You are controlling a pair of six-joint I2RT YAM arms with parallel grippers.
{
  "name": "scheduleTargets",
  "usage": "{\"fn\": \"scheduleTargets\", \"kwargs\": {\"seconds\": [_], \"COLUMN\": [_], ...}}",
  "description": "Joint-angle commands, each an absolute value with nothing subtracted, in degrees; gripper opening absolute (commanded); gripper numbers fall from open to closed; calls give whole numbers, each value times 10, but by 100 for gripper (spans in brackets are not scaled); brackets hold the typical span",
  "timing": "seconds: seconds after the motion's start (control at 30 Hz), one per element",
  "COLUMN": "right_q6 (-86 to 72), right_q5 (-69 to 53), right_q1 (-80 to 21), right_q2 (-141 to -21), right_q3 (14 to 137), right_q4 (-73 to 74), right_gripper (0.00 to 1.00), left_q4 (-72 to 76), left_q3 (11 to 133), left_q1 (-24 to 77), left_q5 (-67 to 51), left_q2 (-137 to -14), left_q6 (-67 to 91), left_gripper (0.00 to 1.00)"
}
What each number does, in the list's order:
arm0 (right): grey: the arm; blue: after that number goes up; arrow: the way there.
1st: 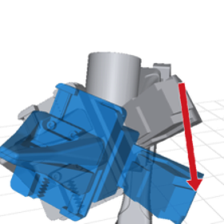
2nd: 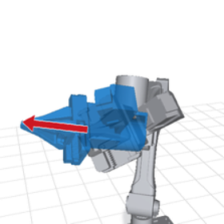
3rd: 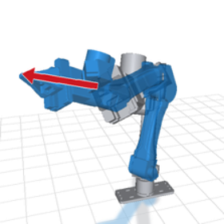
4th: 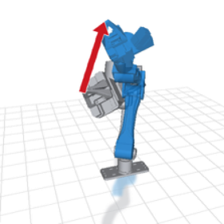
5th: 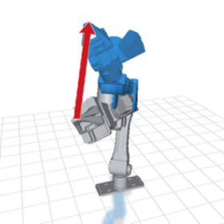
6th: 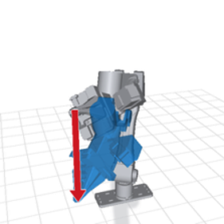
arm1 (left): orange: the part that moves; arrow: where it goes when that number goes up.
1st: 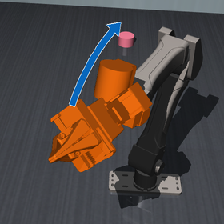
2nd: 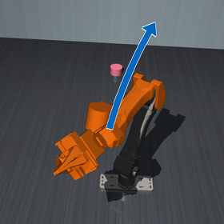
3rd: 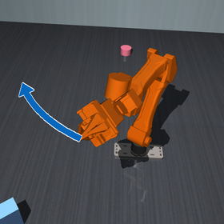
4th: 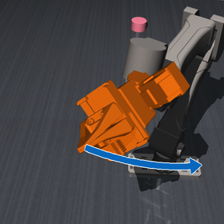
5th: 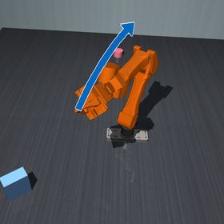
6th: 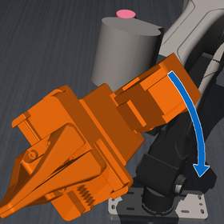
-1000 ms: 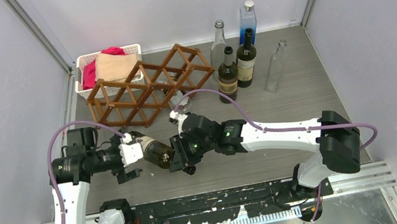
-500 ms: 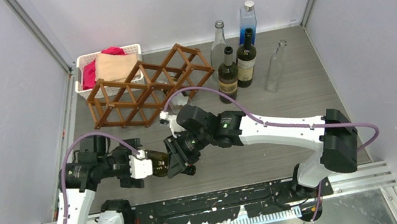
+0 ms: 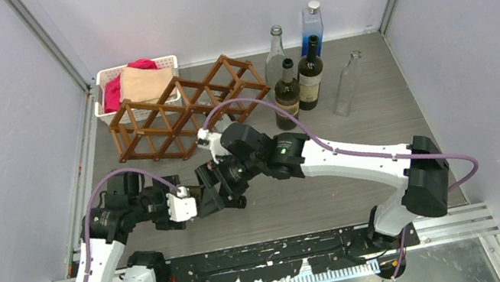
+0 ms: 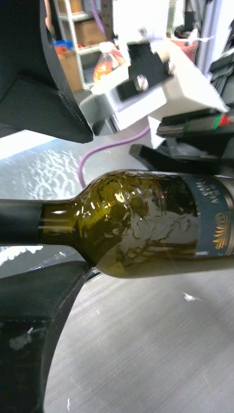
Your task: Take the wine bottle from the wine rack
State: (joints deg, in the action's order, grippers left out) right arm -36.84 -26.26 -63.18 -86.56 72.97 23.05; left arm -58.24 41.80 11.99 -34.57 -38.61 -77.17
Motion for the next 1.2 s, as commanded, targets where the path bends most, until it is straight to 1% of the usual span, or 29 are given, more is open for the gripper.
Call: {"fn": "scheduleTargets", "kwargs": {"seconds": [0.0,0.13,0.27,0.37,0.6,0.77,0.9,1.0,1.07,1.13,1.17], "right_q6": [-354,-356,-342,-338,-331,-333,-336,-334,-332,-331,-329], "right_q5": [-113,-7,71,88,92,98,123,134,146,153,155], "right_q1": [-634,-633,-634,-634,-634,-635,-634,-635,-634,-634,-634], "right_q2": [-789,-697,-652,-636,-667,-715,-755,-776,-785,-791,-793], "right_q3": [743,669,658,652,670,707,738,756,766,775,777], "right_q4": [160,63,45,29,-31,-72,-83,-81,-73,-64,-61], "right_gripper": [100,100,100,100,100,99,86,73,64,52,45], "left_q4": [-412,-395,-375,-352,-344,-353,-370,-381,-386,-389,-390], "left_q3": [428,458,490,505,526,526,531,534,535,534,534], "left_q1": [116,116,116,116,116,116,116,116,116,116,116], "left_q5": [-400,-411,-423,-443,-528,-546,-558,-563,-570,-576,-575], "left_q2": [-367,-385,-403,-409,-416,-408,-406,-406,-406,-405,-404], "left_q6": [-599,-502,-393,-299,-168,-142,-142,-142,-136,-133,-132], "left_gripper": [0,0,0,0,0,0,0,0,0,0,0]}}
